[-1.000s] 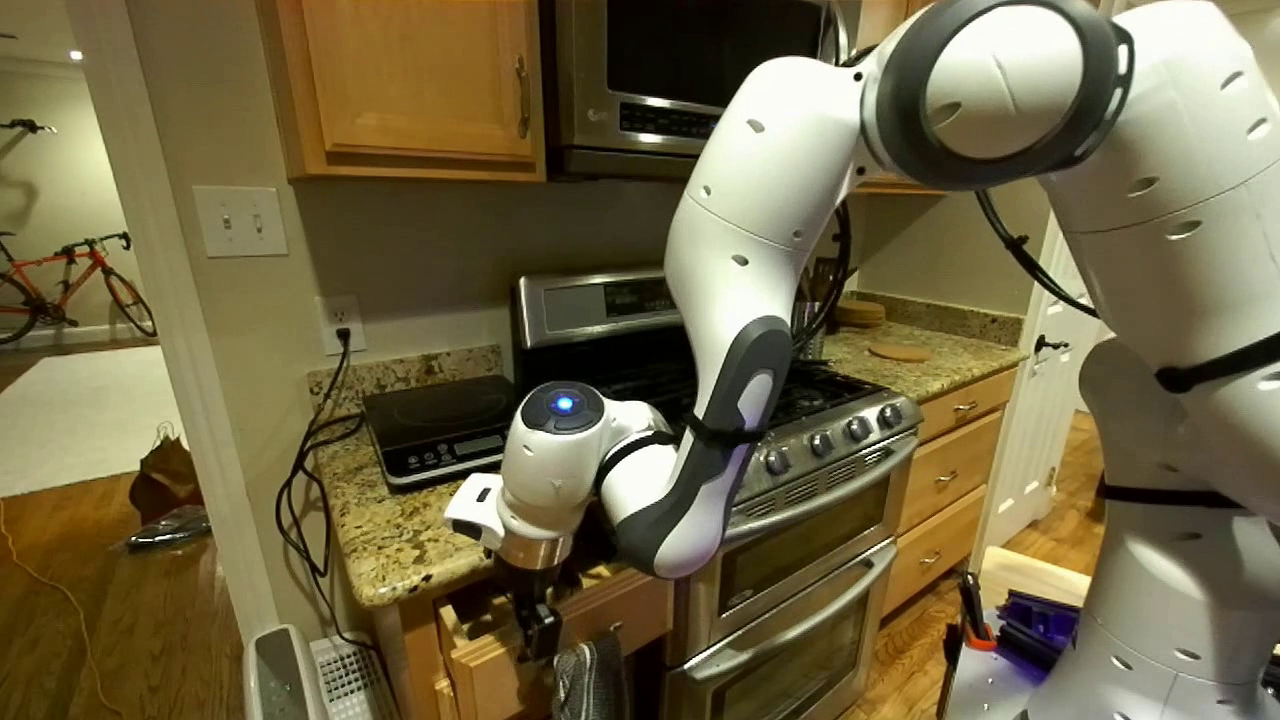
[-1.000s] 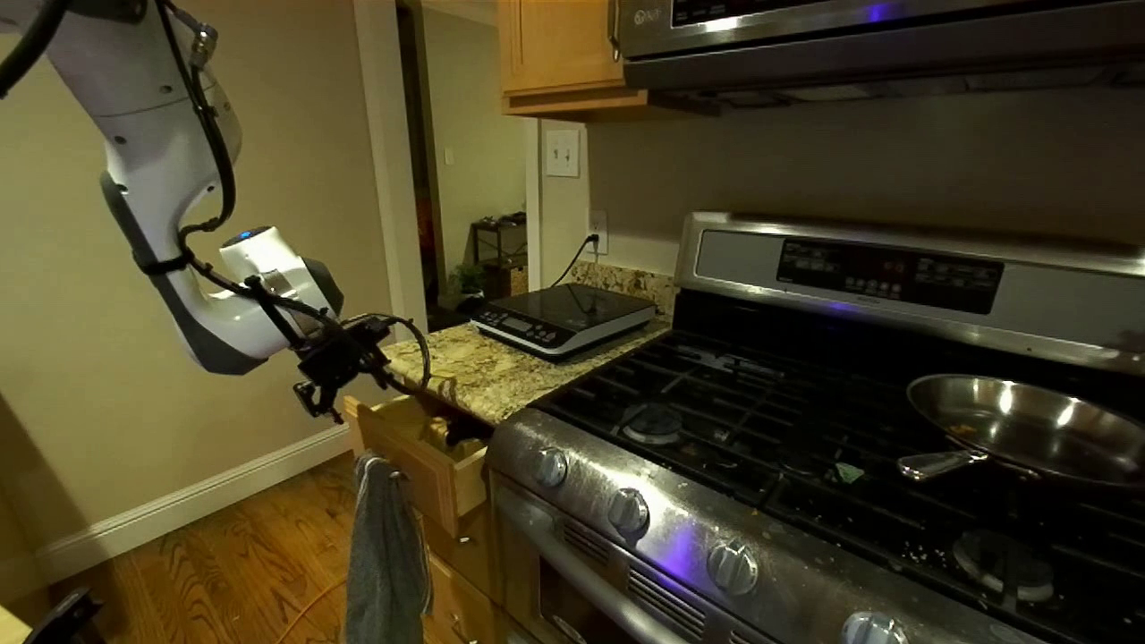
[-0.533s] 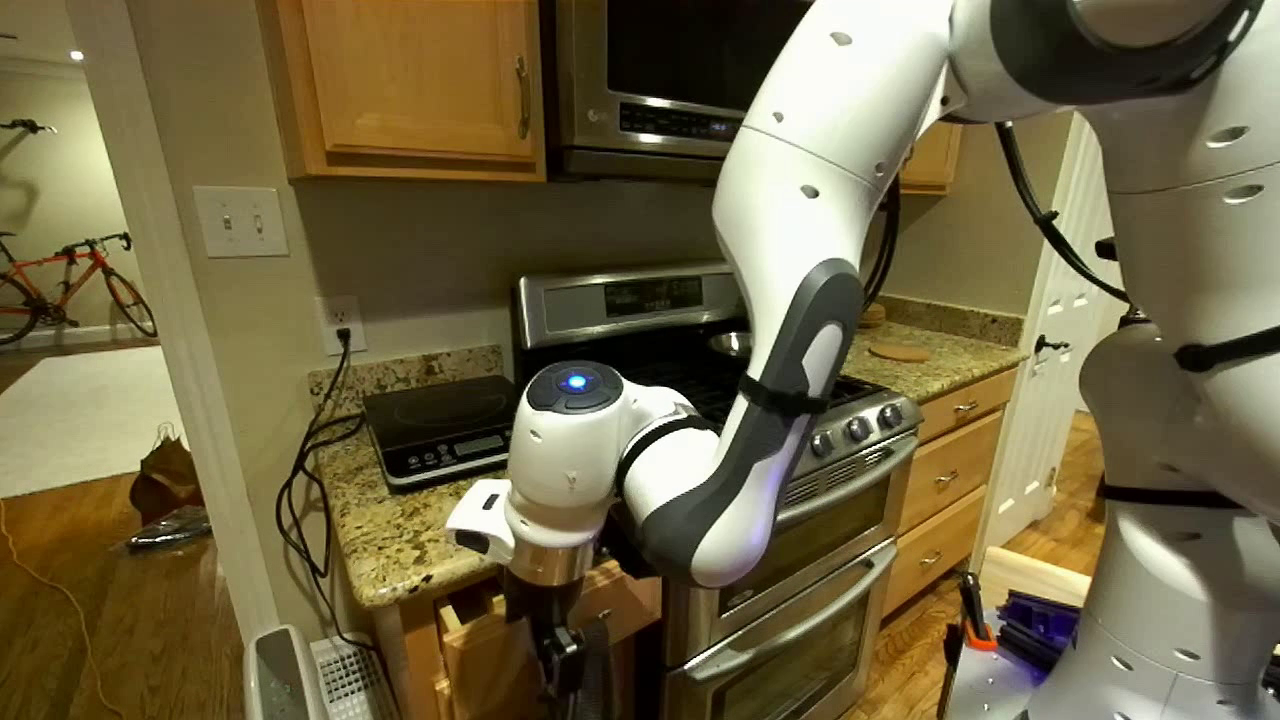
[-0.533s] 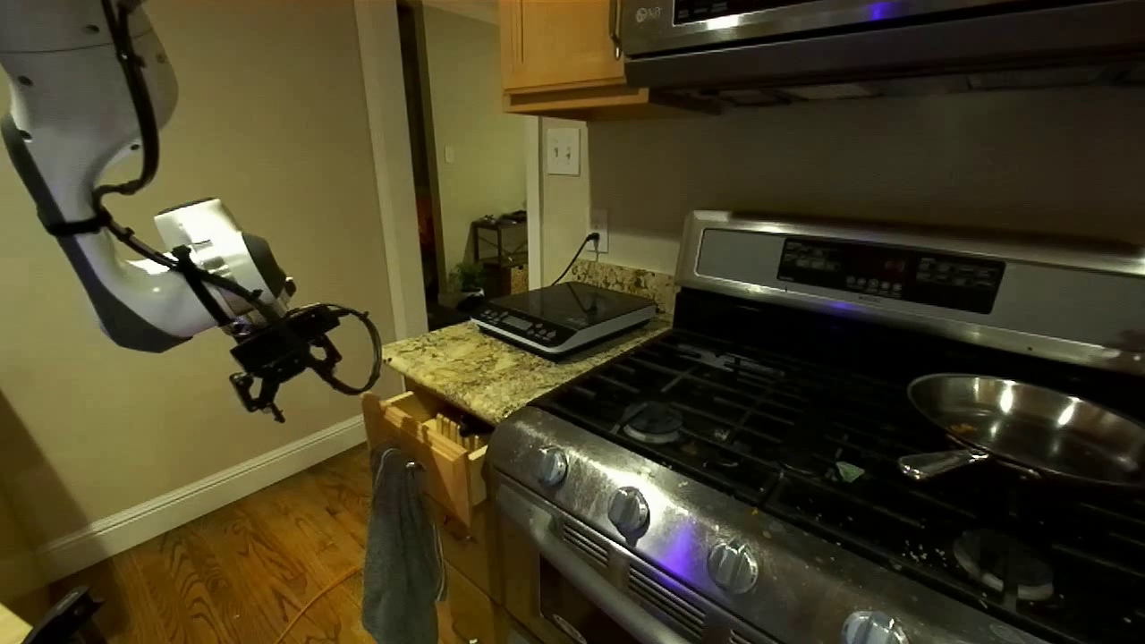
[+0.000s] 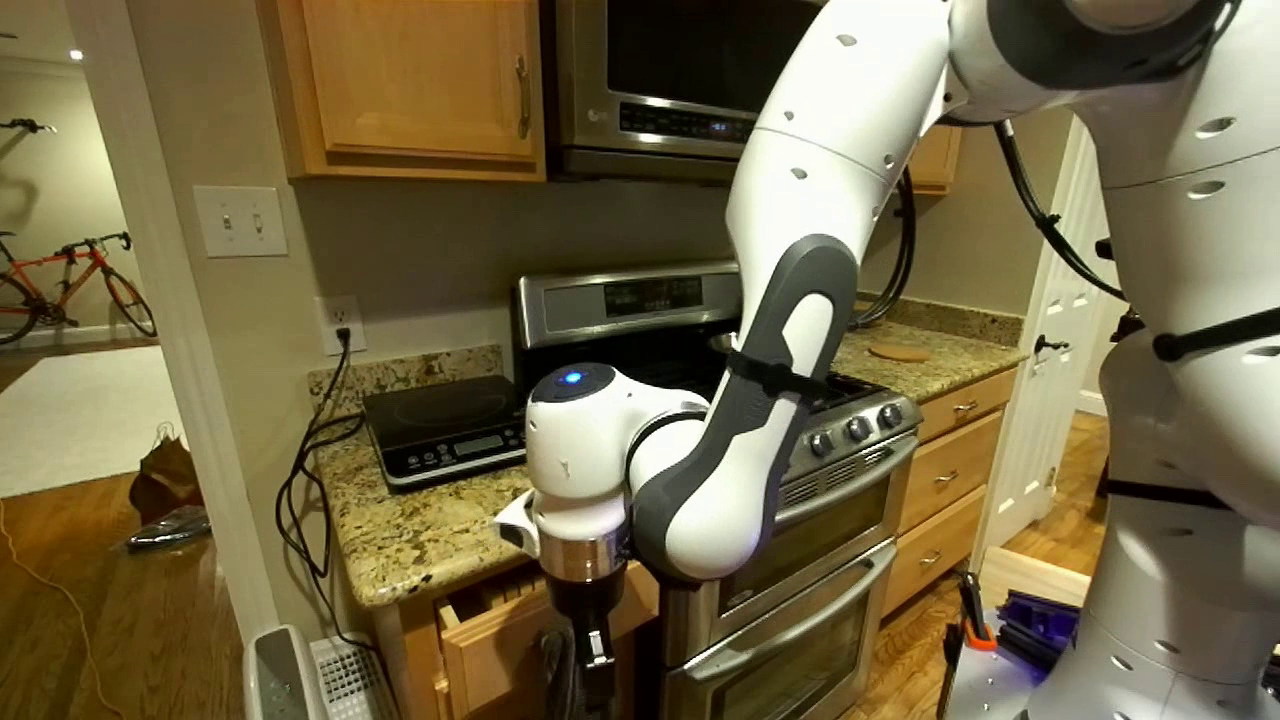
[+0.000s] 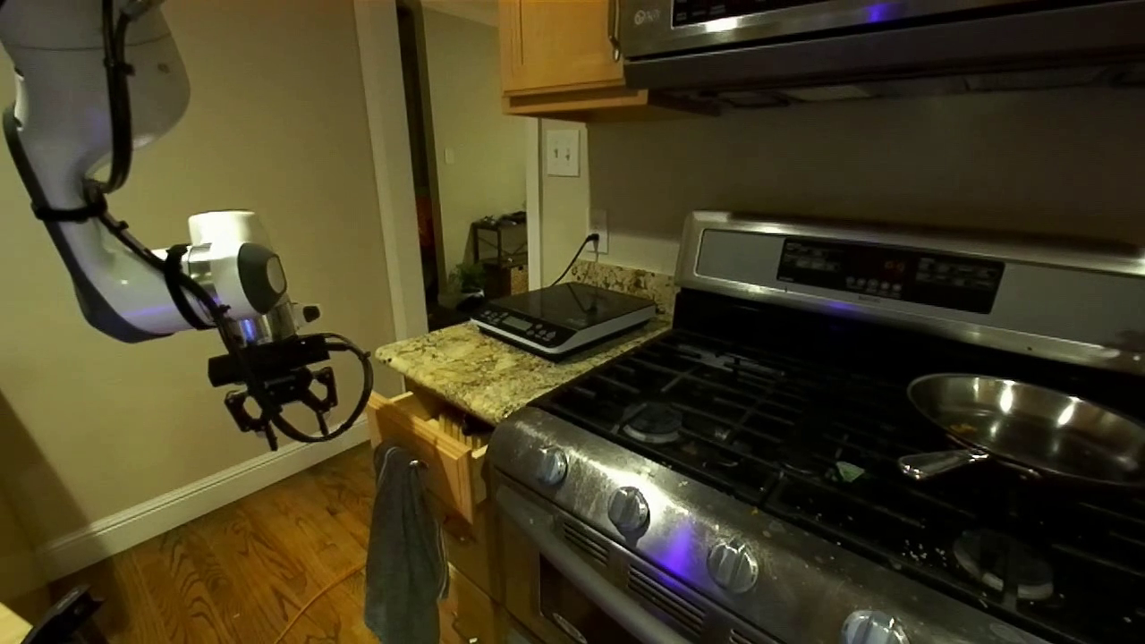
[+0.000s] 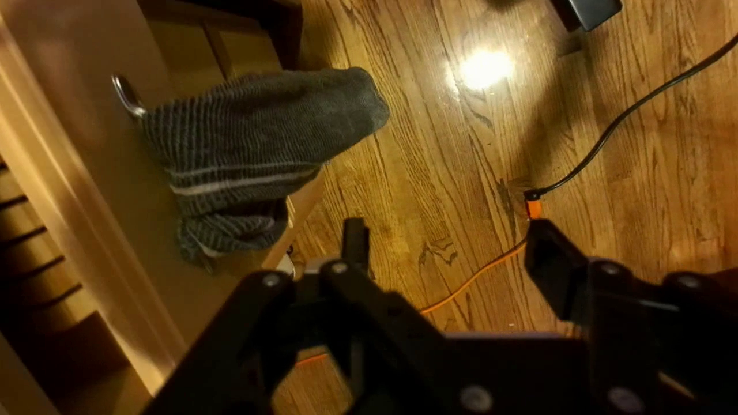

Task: Slide close the drawer on the left

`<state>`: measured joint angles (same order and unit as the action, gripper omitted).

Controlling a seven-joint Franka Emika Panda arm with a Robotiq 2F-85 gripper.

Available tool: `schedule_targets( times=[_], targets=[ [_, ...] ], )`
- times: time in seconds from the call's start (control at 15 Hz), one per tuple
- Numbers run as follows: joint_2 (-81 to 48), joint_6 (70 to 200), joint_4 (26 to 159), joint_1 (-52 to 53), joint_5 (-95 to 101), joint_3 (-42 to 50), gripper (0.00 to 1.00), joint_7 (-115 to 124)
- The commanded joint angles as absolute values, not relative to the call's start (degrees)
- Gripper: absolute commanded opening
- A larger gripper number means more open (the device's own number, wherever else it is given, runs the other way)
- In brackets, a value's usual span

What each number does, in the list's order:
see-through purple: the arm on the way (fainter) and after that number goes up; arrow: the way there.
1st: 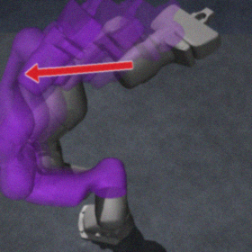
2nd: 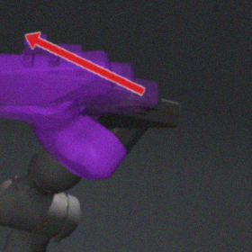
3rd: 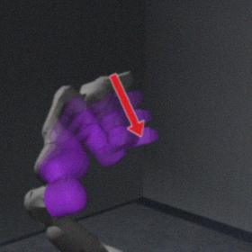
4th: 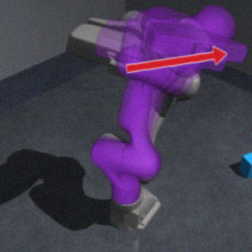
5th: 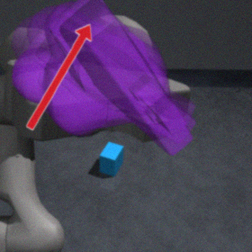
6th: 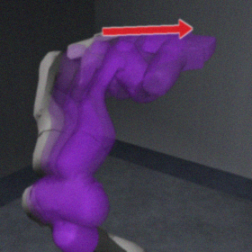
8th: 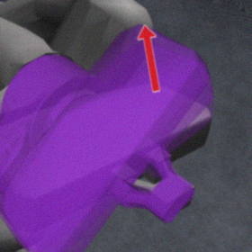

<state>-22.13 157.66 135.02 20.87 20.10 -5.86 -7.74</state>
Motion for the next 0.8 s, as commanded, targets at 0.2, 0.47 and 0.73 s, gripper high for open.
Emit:
schedule_targets(
  times=[0.2, 0.47, 0.73],
  targets=[
    [-26.3, 159.7, 134.3, 13.3, 10.3, -6.9, 0.22, -3.2],
    [-28.4, 167.1, 134.2, 11.2, 4.0, -7.5, 0.05, -1.1],
    [-30.0, 178.0, 134.7, 13.7, 1.7, -3.8, 0.04, 4.7]
  ],
)
